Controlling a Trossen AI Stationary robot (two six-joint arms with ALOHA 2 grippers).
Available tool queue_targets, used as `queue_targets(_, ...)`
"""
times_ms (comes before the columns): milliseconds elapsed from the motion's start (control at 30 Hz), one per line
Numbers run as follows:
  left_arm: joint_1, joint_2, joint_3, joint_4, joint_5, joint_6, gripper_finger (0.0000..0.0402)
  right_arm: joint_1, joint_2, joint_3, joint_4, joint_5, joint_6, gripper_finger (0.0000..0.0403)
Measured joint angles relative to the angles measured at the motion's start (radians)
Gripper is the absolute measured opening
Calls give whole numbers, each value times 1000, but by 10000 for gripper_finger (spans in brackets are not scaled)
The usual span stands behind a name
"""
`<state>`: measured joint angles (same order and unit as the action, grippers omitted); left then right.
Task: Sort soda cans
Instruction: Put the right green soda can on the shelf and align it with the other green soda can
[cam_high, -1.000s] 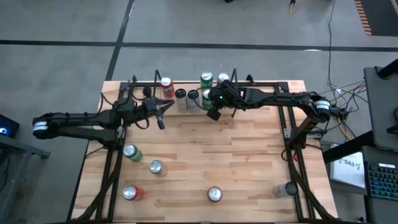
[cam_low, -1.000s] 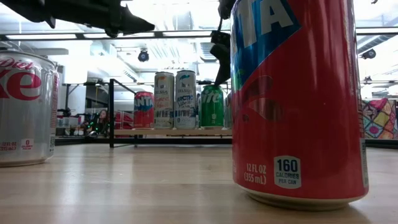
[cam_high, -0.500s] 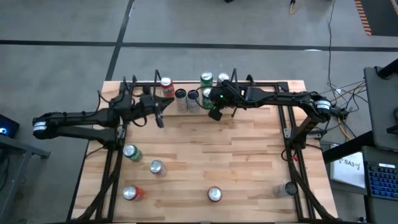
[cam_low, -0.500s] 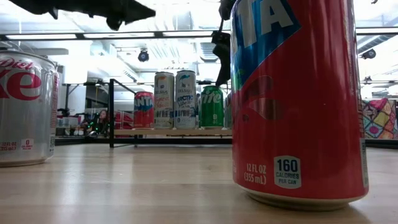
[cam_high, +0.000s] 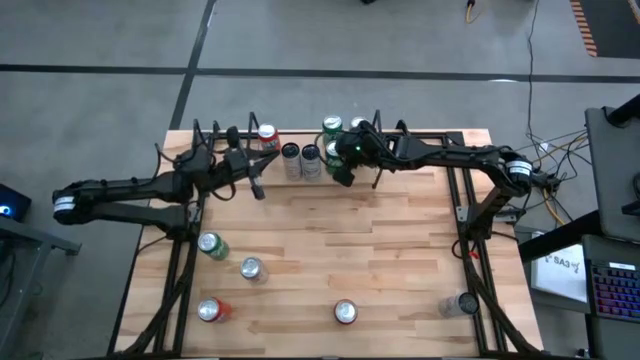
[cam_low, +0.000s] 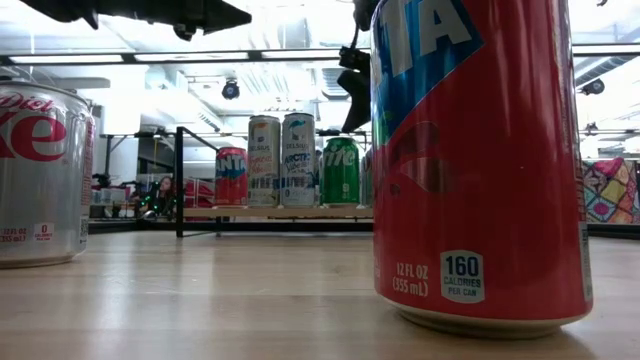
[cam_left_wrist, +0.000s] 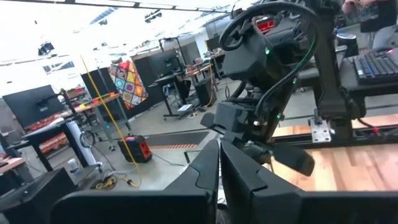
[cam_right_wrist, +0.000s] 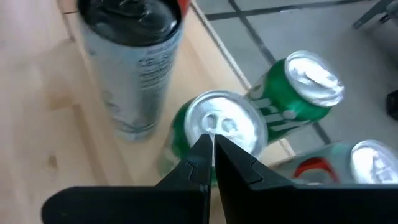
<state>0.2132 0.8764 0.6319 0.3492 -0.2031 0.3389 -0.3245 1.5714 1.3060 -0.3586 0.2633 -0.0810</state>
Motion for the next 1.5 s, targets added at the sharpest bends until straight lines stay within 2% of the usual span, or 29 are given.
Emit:
queue_targets(200, 14, 1, -4, -25, 0, 13, 0, 14, -23, 8, -17, -122, 62, 9)
queue_targets(333, 14, 1, -5, -48, 11, 20, 0, 14, -10, 11, -54, -133, 65, 9)
queue_targets(400, 15, 4, -6, -64, 67, 31, 0, 10, 5, 9, -55, -132, 57, 9)
queue_targets(500, 16, 28, -6, -62, 203, 59, 0, 8, 23, 9, -54, -126, 44, 9)
queue_targets(567, 15, 56, -6, -53, 241, 80, 0, 8, 28, 9, -49, -108, 43, 9)
queue_targets(900, 35, 181, -6, 47, 240, 132, 0, -1, 30, 9, -43, -25, 8, 9)
queue_targets(1200, 43, 183, -5, 54, 240, 127, 0, -2, 27, 32, -95, -25, 25, 9)
queue_targets(1500, 44, 183, -5, 55, 240, 124, 0, -15, 48, 31, -54, 0, -56, 9)
